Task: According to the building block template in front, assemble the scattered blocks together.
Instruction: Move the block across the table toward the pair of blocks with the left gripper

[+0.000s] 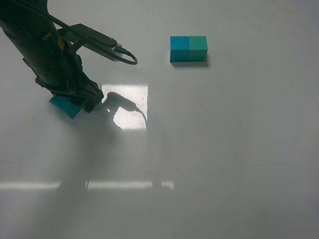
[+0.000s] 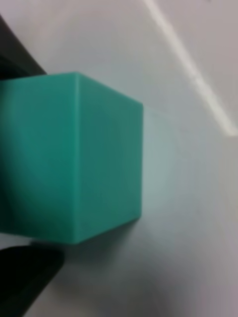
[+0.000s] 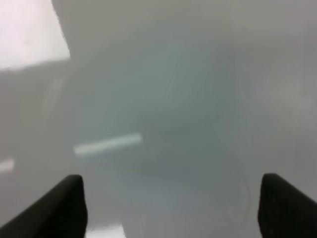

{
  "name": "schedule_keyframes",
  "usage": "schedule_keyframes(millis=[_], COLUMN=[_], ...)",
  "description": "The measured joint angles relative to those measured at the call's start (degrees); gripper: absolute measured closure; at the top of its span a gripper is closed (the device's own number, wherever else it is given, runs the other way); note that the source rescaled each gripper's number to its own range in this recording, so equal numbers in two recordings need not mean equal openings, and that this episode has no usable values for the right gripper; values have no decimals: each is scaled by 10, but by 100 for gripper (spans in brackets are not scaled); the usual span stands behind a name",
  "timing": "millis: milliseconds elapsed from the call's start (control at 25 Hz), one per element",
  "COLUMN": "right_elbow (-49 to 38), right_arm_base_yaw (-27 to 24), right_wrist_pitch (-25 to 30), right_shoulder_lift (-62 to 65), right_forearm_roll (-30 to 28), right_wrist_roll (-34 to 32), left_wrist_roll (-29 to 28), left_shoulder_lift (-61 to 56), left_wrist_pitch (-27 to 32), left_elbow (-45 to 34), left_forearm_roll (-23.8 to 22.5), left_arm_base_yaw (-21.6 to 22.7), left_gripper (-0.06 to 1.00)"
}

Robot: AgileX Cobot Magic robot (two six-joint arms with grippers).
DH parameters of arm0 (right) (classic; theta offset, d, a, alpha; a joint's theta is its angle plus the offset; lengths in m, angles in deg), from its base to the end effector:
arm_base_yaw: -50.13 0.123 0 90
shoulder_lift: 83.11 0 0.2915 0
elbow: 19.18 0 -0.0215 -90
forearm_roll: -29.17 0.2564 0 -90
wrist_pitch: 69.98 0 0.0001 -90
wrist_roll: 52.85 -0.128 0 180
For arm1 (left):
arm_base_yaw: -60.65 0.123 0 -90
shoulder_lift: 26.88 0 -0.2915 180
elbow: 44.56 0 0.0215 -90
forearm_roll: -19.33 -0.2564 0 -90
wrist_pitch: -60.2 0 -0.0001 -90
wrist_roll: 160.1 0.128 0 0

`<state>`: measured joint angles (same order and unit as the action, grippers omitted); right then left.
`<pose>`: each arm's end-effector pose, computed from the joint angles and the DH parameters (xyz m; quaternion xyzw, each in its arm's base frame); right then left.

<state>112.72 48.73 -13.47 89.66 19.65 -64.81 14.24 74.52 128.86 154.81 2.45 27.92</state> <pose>0.0270 -0.0183 0.2767 0.0969 0.8197 -0.0312 0.5637 0.3303 -0.1711 0.3590 0.2406 0.9264 0.0554 0.2843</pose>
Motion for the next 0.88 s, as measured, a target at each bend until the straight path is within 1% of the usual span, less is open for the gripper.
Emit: schedule_keyframes(millis=[40, 120, 200, 240, 440, 640, 880], right_elbow=[0, 0, 0, 0, 0, 0, 0], right_arm_base_yaw=[0, 0, 0, 0, 0, 0, 0], right_wrist_pitch=[0, 0, 0, 0, 0, 0, 0], right_shoulder_lift=[0, 0, 0, 0, 0, 0, 0], right_forearm_roll=[0, 0, 0, 0, 0, 0, 0], right_wrist_roll=[-1, -1, -1, -1, -1, -1, -1], left_wrist_roll=[0, 1, 1, 1, 13, 62, 132], left_shoulder_lift=[0, 0, 0, 0, 0, -1, -5], left_wrist_pitch=[0, 0, 1, 1, 1, 9, 13], left_elbow=[0, 0, 0, 0, 0, 0, 19], left_forearm_roll=[-1, -5, -9, -9, -9, -6, -2], left_arm_base_yaw=[0, 1, 1, 1, 1, -4, -53], left_gripper=[66, 76, 92, 94, 94, 94, 94])
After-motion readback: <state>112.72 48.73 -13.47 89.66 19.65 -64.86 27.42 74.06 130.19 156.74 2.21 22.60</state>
